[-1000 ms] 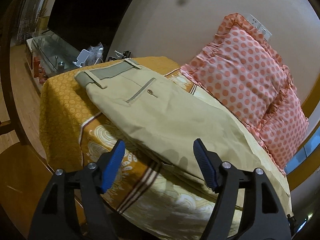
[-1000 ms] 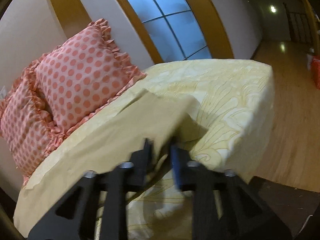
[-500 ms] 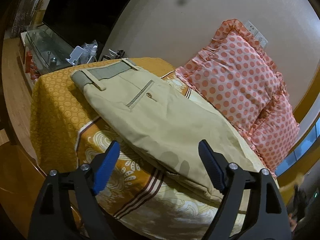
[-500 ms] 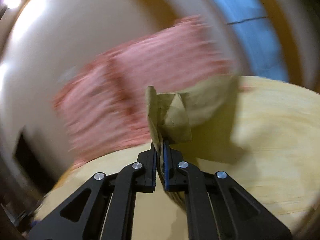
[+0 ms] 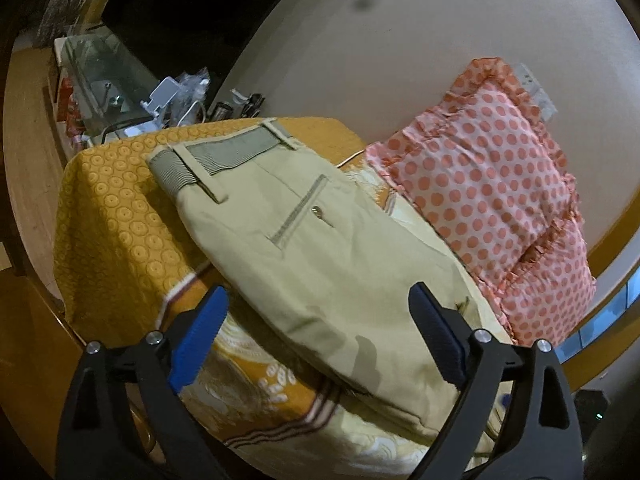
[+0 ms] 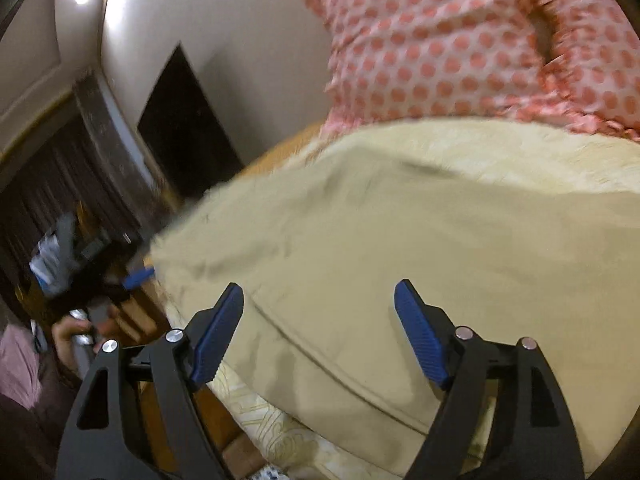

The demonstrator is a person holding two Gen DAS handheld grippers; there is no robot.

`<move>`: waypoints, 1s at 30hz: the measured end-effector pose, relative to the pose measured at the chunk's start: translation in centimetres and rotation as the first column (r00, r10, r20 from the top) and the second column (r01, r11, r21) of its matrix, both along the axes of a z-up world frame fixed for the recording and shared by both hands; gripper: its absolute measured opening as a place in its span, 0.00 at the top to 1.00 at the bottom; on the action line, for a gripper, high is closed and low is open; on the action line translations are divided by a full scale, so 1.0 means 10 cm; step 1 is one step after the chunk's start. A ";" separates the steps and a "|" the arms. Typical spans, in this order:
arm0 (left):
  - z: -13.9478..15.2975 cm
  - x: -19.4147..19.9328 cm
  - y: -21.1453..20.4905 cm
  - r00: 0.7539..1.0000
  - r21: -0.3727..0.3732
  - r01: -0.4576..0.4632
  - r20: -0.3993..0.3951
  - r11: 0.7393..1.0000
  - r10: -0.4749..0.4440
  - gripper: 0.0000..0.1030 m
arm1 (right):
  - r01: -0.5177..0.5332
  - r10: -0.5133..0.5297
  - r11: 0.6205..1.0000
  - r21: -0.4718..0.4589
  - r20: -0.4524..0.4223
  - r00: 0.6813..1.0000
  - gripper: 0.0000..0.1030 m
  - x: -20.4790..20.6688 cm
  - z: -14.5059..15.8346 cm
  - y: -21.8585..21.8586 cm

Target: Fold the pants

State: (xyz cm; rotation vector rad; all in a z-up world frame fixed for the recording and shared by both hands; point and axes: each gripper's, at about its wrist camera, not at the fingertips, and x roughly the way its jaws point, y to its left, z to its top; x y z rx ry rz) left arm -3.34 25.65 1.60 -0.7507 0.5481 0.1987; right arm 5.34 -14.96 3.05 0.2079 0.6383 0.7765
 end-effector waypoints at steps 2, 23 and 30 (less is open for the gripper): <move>-0.01 0.04 0.04 1.000 -0.004 -0.021 -0.011 1.000 0.021 0.11 | 0.034 -0.034 0.999 0.033 0.012 0.999 0.21 -0.02 0.06 -0.14; 1.40 0.84 -1.98 0.824 0.434 0.481 0.073 0.762 -0.561 0.91 | 0.374 -0.394 0.876 0.304 0.003 0.919 0.15 -0.15 0.22 -1.85; 0.61 0.83 -3.72 0.465 0.470 0.819 -0.209 0.329 -0.861 0.88 | 0.494 -0.473 0.776 0.393 -0.156 0.867 0.13 -0.09 0.04 -2.51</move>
